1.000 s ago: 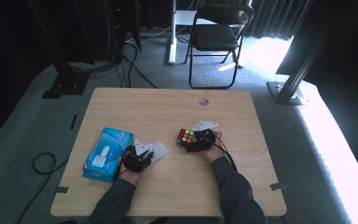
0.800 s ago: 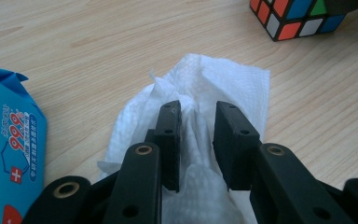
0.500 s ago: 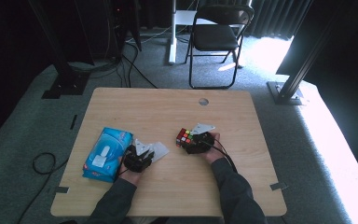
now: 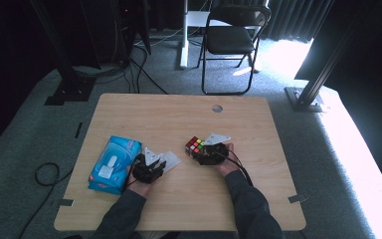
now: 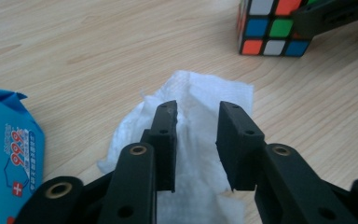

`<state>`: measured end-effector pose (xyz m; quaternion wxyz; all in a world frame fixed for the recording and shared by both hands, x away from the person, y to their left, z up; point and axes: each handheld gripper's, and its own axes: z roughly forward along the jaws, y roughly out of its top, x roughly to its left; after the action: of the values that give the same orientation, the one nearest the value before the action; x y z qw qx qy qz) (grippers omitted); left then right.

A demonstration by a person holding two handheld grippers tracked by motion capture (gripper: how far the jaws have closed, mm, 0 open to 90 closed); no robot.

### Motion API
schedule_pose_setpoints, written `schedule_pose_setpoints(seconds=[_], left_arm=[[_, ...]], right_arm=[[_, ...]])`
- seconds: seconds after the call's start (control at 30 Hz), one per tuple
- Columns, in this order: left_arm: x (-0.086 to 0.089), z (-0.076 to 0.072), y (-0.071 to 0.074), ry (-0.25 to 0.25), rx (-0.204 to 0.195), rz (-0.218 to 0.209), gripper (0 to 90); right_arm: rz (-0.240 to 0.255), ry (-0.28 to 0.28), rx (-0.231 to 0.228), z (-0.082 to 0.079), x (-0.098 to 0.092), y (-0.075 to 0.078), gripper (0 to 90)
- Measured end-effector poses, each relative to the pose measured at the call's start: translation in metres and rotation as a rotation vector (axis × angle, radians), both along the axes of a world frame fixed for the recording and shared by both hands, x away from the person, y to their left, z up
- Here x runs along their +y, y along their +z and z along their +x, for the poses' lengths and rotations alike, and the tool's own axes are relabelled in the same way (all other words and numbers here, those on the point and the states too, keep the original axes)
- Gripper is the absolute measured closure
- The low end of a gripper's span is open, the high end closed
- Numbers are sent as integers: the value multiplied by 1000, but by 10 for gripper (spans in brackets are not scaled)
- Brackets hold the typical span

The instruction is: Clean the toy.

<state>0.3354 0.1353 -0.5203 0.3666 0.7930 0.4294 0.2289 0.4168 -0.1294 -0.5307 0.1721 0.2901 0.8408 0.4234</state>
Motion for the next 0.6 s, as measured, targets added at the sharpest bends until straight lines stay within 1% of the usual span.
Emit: schedule_pose_setpoints(seconds=[0.1,0.13,0.17,0.23,0.27,0.3,0.33,0.4,0.47,0.5,0.53,0.6], left_arm=[[-1,0,0,-19,3,-13,597],[-1,0,0,-26,10,-15,572],[-2,1,-2,-29,31,-9,541],[-3,2,-5,-23,36,6,491],[-4,3,-7,-13,47,11,466],[-4,4,-9,-3,54,25,449],[-3,5,-11,7,60,29,443],[-3,7,-14,30,77,41,444],[-2,9,-16,41,92,40,466],[-1,10,-18,49,105,43,502],[0,10,-18,51,111,32,526],[0,10,-18,58,113,33,564]], right_arm=[[20,4,1,-3,1,1,341],[28,5,1,-4,2,1,341],[31,4,1,-5,2,2,341],[40,1,-1,-8,2,2,341],[48,0,3,-9,2,2,341],[55,1,3,-10,2,3,341],[60,0,4,-12,2,3,341],[58,8,2,-14,3,4,341],[56,16,-2,-16,4,6,341],[58,17,-2,-17,5,7,341],[61,21,-4,-18,6,8,341],[67,26,-3,-20,6,9,341]])
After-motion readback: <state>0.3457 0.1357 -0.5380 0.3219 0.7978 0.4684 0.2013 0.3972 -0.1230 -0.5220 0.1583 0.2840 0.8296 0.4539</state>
